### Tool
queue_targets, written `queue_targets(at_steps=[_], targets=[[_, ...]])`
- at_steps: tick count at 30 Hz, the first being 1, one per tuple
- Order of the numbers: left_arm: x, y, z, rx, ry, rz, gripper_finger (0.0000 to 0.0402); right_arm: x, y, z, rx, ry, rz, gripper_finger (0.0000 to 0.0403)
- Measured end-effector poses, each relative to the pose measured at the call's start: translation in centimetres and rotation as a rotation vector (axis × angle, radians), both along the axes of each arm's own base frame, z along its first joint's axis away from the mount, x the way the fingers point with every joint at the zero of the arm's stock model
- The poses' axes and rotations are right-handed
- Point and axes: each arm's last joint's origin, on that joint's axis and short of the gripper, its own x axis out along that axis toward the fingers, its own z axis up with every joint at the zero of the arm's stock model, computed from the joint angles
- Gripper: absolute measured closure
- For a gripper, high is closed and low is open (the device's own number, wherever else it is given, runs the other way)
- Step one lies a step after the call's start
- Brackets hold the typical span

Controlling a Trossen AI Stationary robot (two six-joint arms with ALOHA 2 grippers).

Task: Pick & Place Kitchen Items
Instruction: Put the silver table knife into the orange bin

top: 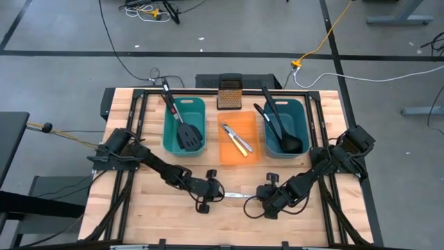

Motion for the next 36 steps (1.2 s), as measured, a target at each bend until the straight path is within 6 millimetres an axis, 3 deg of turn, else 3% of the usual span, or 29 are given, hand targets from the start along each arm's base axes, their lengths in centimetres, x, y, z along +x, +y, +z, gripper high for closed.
queue_targets(at_steps=[28,36], targets=[[-0.4,0.5,-0.7,0.008,0.071,0.089,0.0398,0.0,0.2,0.0,0.007,-0.009,0.001,0.0298],[0.3,1.4,-2.9,-0.064,0.126,0.118,0.0398,-0.1,0.1,0.3,0.026,-0.003,0.007,0.0271]])
